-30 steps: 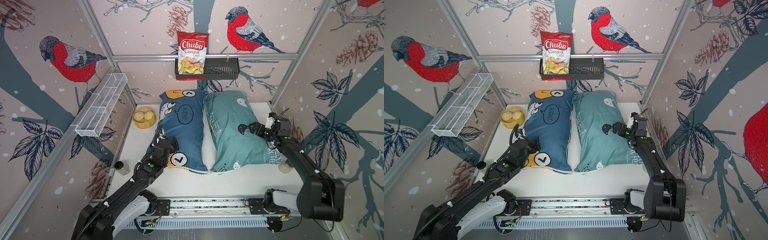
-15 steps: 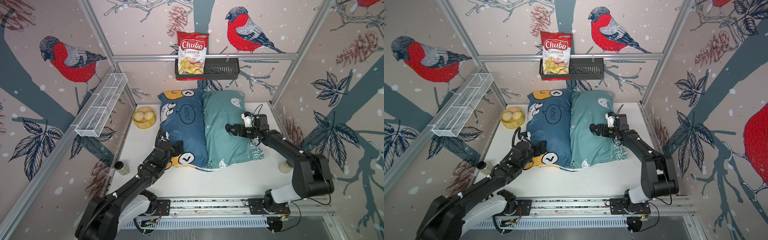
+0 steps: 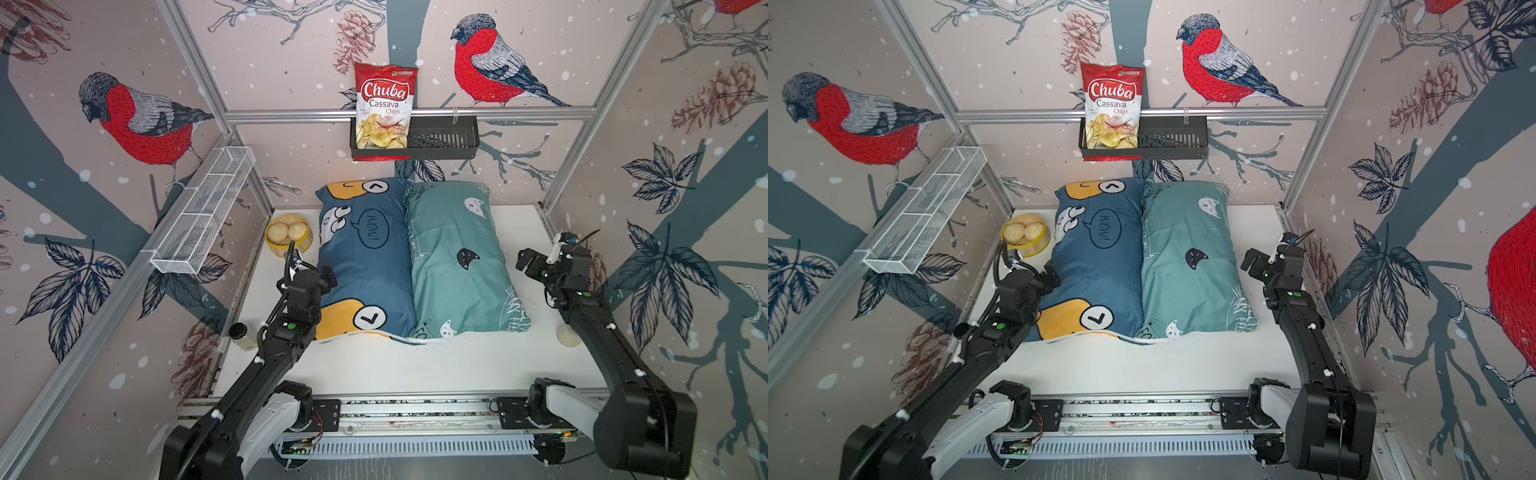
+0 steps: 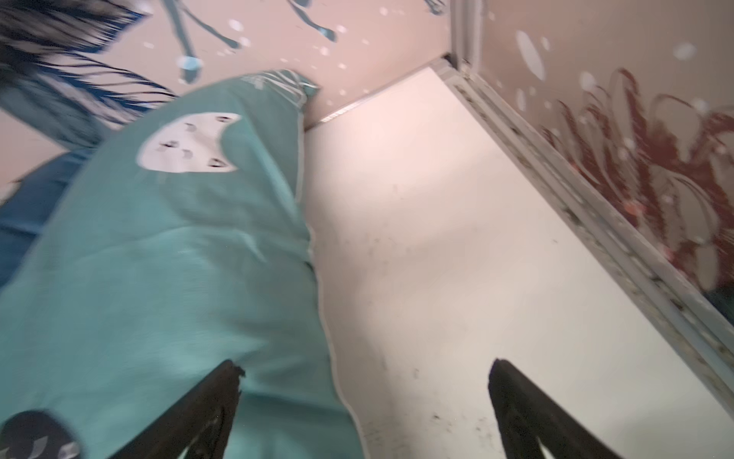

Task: Zip up pillowcases
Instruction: Adjust the pillowcase at the center of the board, then reset both arms

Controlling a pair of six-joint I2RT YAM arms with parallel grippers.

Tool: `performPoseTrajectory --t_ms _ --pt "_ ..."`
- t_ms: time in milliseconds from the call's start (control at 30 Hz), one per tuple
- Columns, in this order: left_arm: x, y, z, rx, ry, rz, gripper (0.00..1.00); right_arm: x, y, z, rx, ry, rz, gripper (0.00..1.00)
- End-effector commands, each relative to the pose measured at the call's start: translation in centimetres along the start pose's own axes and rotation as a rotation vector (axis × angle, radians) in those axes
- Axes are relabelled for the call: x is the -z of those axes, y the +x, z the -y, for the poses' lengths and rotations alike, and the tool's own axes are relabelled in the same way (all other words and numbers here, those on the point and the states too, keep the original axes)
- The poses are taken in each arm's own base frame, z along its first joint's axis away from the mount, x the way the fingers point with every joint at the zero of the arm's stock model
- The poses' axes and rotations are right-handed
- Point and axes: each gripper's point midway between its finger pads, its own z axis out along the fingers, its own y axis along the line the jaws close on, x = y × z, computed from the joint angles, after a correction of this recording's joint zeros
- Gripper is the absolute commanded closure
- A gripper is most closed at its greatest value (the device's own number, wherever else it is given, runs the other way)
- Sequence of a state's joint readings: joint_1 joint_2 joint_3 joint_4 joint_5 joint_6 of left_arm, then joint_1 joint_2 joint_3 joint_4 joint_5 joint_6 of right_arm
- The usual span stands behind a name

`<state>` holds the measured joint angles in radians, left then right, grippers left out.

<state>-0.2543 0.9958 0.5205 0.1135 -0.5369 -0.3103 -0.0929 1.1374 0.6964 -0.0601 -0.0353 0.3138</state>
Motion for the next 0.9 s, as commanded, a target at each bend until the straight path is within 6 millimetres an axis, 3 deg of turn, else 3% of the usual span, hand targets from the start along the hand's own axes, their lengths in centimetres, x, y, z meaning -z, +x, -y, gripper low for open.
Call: performPoseTrajectory --t_ms 0,200,333,533,633,867 --pt "-1.6 -1.3 -1.9 -0.039 -0.159 0.078 0.01 -0.9 0.4 2.3 -0.011 0.11 0.036 0.01" --pt "-3.6 1.4 -3.6 -0.088 -0.215 0.118 0.01 -1.8 2.4 4.3 -0.006 0.18 0.092 0.01" --pt "-4.3 2.8 -3.1 -0.068 -0.155 0.131 0.01 -2.8 4.3 4.5 0.019 0.206 0.073 0.01" --pt "-4.7 2.3 -2.6 -0.084 -0.132 0.203 0.02 -4.4 5.8 3.5 0.073 0.204 0.088 0.01" --pt "-4.8 1.7 -1.8 -0.105 -0.091 0.242 0.02 -4.5 5.6 2.8 0.084 0.187 0.131 0.01" --pt "-5.6 1.6 -0.5 -0.156 -0.033 0.298 0.04 -3.0 2.7 1.9 0.122 0.165 0.346 0.01"
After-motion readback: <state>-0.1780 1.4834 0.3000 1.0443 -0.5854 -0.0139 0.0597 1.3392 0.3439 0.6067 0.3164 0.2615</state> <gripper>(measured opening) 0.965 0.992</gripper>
